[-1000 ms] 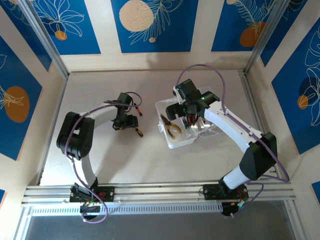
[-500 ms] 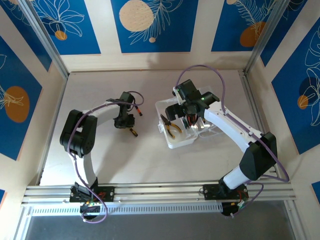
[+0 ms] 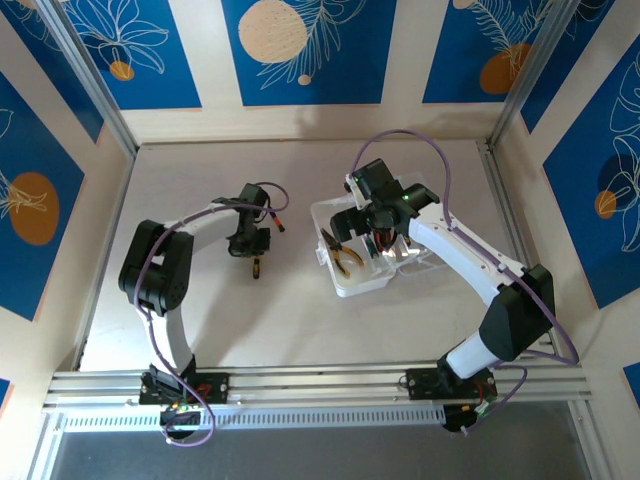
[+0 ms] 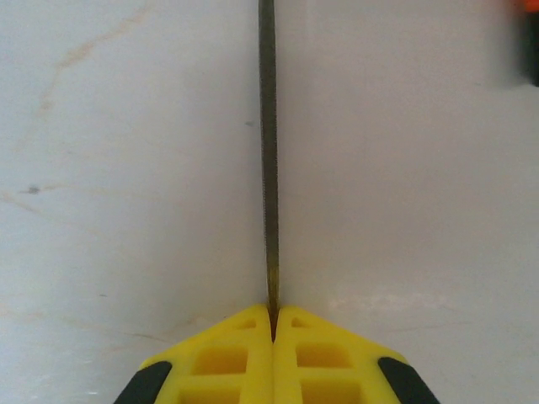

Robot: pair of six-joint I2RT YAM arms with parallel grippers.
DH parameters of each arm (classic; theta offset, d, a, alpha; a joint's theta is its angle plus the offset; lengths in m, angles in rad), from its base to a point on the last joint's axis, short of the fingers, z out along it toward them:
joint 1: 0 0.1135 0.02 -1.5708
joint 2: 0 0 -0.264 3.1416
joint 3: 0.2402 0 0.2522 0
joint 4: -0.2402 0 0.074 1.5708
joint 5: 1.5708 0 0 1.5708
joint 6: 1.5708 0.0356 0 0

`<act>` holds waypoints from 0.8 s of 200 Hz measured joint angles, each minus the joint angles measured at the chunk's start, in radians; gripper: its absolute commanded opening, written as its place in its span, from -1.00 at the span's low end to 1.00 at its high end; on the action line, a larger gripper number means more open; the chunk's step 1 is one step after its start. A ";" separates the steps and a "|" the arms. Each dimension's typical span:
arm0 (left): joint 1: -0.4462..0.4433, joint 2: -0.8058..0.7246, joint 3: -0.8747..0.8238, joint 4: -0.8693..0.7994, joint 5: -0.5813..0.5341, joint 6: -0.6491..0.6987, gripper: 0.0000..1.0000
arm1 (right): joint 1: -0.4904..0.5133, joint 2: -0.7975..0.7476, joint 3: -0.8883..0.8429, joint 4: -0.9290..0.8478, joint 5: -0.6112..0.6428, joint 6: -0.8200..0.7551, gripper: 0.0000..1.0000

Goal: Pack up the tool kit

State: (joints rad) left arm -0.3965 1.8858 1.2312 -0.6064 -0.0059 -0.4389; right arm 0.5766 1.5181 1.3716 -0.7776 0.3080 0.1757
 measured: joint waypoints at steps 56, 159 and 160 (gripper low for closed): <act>-0.008 -0.179 0.052 -0.013 0.194 0.002 -1.00 | -0.023 -0.063 -0.035 0.043 -0.179 0.006 0.99; -0.041 -0.378 0.143 0.239 0.583 -0.186 -1.00 | 0.009 -0.092 -0.091 0.335 -0.547 0.137 0.77; -0.041 -0.378 0.142 0.240 0.584 -0.187 -1.00 | 0.010 -0.092 -0.091 0.340 -0.549 0.138 0.76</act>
State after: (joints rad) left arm -0.4377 1.5082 1.3735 -0.3660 0.5777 -0.6254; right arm 0.5869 1.4261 1.2804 -0.4377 -0.2413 0.3141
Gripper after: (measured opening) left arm 0.060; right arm 0.910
